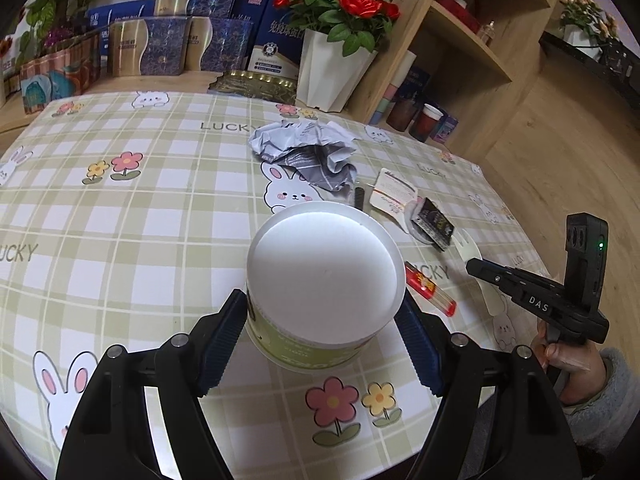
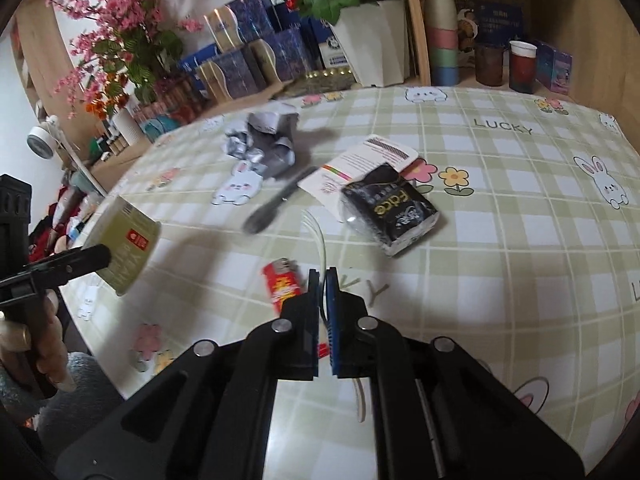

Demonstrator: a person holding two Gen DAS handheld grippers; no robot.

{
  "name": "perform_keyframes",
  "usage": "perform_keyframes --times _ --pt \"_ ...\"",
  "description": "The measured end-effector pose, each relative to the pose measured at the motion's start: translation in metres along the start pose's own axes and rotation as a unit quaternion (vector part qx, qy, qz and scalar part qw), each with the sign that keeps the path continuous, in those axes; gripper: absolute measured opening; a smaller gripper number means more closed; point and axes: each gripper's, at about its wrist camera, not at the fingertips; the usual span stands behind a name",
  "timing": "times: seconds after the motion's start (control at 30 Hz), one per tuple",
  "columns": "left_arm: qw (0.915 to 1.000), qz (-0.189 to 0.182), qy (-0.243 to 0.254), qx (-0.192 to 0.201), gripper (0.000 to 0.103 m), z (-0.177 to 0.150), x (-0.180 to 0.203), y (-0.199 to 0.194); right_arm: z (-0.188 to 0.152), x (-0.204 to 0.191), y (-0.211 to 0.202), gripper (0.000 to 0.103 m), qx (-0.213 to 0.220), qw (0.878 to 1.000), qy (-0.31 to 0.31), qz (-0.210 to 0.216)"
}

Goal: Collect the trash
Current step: 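Carry the white cup into the bin and open the left tool while the right tool holds the spoon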

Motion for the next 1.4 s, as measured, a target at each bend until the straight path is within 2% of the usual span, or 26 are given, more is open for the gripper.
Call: perform_keyframes --times 0.27,0.5,0.7,1.03,1.23,1.4 --pt "0.9998 0.004 0.011 0.014 0.073 -0.016 0.012 -0.038 -0.014 -0.019 -0.032 0.008 0.028 0.998 0.015 0.05" --pt "0.9995 -0.001 0.029 0.013 0.073 -0.054 0.022 -0.078 -0.031 -0.039 -0.057 0.008 0.034 0.996 0.015 0.075" --pt "0.9998 -0.014 0.013 0.0 0.073 -0.095 0.022 -0.098 -0.046 -0.061 -0.08 0.008 0.04 0.996 -0.001 0.083" --pt "0.9992 -0.016 0.026 -0.024 0.073 -0.142 0.03 -0.109 -0.075 -0.086 -0.105 0.008 0.039 0.996 -0.015 0.075" --pt "0.9978 -0.005 0.033 -0.057 0.073 -0.161 0.029 -0.092 -0.094 -0.081 -0.104 0.008 0.027 0.997 0.001 0.078" --pt "0.9958 0.0 0.027 -0.087 0.073 -0.169 0.025 -0.071 -0.097 -0.077 -0.101 0.008 0.018 0.997 0.007 0.077"
Point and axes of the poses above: each gripper's, at about its wrist camera, not at the fingertips, and y roughly the way its jaws point, x to its right, z to its top, and after that the axes turned 10 degrees about -y, right-handed
